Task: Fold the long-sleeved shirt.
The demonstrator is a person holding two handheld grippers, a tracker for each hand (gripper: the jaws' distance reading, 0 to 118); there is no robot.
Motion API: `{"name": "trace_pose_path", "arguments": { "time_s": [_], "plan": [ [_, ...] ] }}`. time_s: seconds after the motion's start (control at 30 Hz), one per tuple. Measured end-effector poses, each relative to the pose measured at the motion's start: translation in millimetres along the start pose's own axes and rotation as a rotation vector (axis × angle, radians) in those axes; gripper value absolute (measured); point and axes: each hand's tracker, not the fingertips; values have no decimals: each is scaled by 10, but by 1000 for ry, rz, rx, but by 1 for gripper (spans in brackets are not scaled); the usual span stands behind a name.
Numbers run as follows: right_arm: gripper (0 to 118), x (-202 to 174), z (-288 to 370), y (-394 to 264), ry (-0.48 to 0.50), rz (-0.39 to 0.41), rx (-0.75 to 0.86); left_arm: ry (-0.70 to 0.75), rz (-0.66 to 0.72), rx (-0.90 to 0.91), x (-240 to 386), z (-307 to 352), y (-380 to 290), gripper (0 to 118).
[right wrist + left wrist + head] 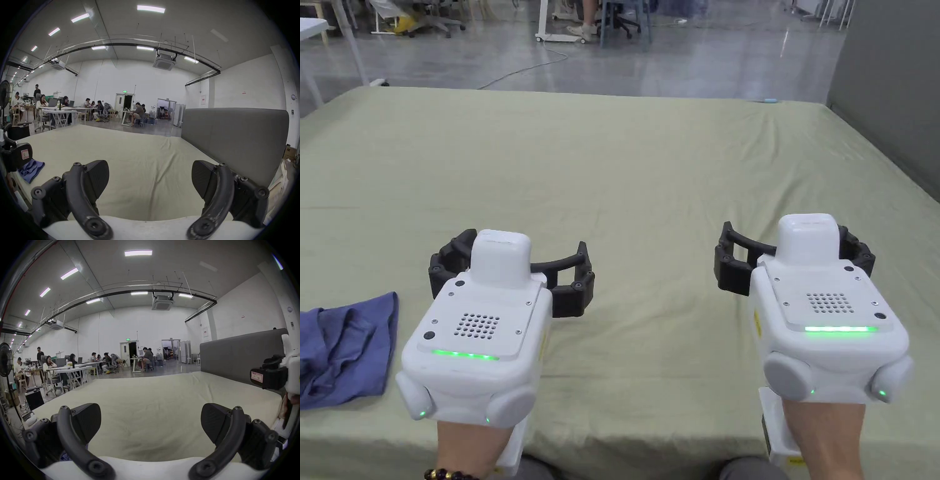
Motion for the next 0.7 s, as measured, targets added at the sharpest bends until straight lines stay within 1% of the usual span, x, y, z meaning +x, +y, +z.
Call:
{"name": "trace_pose_path", "arguments": {
  "time_s": [0.13, 0.23, 0.5, 0.63, 0.7],
  "plan": [
    [104, 3, 20, 28, 10, -8, 16, 20, -22, 2, -9, 6, -1, 118],
    [104, 7, 37, 34, -7, 1, 27, 25, -27, 4, -29, 25, -7, 118],
    [104, 30, 140, 28, -13, 6, 39, 35, -24, 4, -43, 76, 17, 118],
    [104, 14, 166, 28, -29, 27, 42, 40, -35, 3, -40, 83, 20, 118],
    [104, 3, 194, 10, -16, 31, 70, 34, -32, 4, -39, 90, 22, 118]
  ]
}}
